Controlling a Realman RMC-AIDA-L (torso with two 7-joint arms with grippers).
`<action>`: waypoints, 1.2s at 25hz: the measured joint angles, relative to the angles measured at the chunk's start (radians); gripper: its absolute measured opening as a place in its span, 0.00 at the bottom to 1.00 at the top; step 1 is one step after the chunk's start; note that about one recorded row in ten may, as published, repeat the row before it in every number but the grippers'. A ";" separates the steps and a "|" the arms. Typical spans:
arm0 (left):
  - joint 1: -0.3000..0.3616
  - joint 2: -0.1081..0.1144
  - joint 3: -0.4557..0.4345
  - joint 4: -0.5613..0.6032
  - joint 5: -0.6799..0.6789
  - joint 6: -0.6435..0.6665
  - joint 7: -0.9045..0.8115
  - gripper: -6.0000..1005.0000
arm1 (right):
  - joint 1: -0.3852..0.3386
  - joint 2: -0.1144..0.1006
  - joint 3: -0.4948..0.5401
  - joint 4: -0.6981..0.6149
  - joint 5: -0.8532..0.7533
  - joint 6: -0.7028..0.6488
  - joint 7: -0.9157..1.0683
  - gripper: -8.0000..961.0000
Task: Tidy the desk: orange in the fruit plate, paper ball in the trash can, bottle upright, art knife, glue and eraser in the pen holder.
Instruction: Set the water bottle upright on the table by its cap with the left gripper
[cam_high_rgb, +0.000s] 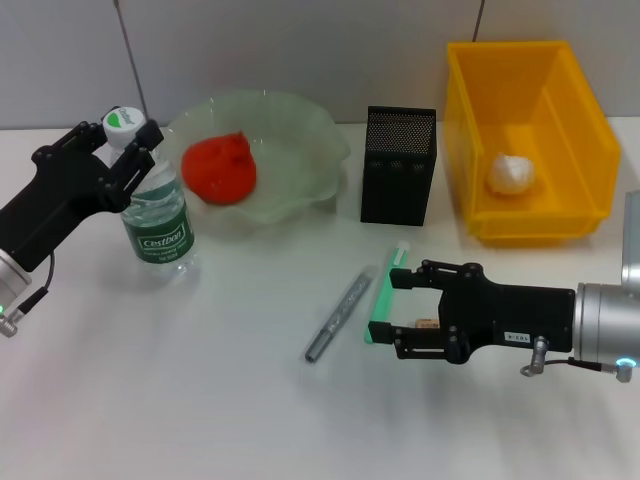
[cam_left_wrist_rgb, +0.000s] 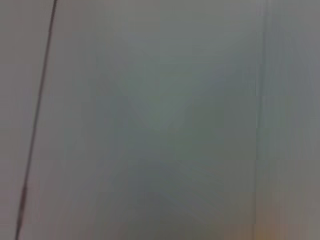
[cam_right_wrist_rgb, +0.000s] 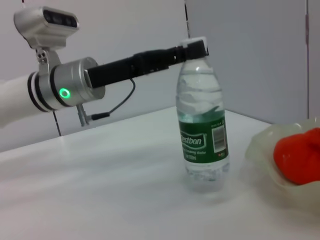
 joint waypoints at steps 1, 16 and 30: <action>0.000 0.000 0.000 0.000 0.000 0.000 0.000 0.45 | 0.000 0.000 0.000 0.000 0.000 0.000 0.000 0.82; -0.045 0.000 0.005 -0.065 -0.042 -0.134 0.047 0.45 | 0.008 -0.002 -0.006 0.018 0.013 0.021 -0.019 0.82; -0.054 0.000 0.006 -0.070 -0.042 -0.157 0.043 0.45 | 0.012 -0.004 -0.004 0.014 0.013 0.028 -0.020 0.82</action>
